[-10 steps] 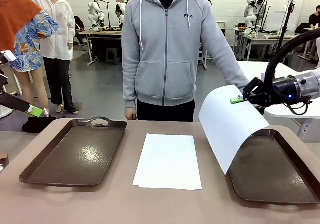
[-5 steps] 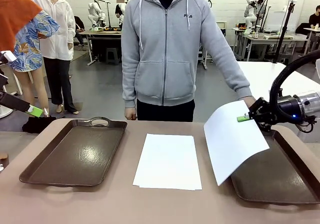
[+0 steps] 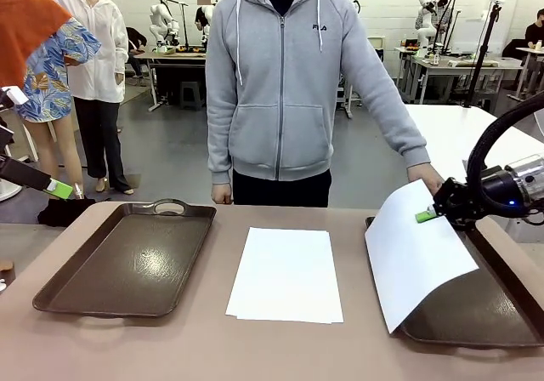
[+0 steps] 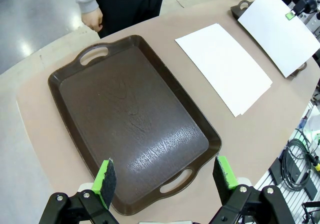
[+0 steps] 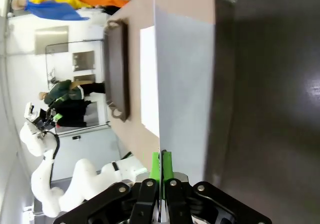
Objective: Sort the A4 documents.
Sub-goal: Place the A4 Paper in the designated Handle tray.
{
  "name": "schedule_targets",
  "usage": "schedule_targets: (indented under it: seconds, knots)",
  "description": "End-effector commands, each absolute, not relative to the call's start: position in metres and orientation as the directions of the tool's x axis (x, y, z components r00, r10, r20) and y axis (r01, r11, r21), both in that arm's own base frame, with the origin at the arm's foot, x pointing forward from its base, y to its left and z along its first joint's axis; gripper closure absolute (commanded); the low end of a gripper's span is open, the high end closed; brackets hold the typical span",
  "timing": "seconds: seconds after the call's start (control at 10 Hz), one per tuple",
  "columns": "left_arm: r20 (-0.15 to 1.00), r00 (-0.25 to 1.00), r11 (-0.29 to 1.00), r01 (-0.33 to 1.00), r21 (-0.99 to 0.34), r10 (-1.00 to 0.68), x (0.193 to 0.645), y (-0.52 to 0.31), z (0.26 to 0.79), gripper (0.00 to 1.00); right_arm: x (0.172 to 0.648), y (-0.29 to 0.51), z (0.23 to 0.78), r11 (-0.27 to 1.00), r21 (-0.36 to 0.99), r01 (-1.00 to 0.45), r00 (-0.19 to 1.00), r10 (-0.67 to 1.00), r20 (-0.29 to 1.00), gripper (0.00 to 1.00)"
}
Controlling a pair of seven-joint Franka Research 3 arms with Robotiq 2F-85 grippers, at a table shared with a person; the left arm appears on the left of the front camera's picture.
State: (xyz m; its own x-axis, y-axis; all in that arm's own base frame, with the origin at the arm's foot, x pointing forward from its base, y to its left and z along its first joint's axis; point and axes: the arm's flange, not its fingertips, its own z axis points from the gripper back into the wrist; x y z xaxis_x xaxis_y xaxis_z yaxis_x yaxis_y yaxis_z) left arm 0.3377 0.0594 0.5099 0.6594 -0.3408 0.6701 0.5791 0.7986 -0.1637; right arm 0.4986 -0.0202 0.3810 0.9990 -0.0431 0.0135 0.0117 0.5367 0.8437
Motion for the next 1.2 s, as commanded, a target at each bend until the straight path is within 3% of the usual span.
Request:
schedule_targets:
  seconds: [0.0, 0.6, 1.1]
  knots:
    - [0.676, 0.656, 0.794, 0.583, -0.173, -0.335, 0.338, 0.060, 0.509, 0.00, 0.508, -0.034, 0.384, 0.654, 0.756, 0.025, 0.998, -0.057, 0.016, 0.99]
    - [0.676, 0.656, 0.794, 0.583, -0.173, -0.335, 0.338, 0.060, 0.509, 0.00, 0.520, -0.045, 0.379, 0.815, 0.579, -0.014, 0.999, -0.005, 0.031, 0.99]
    - [0.676, 0.656, 0.794, 0.583, -0.173, -0.335, 0.338, 0.060, 0.509, 0.00, 0.526, -0.051, 0.368, 0.866, 0.498, -0.032, 0.997, -0.007, 0.076, 0.99]
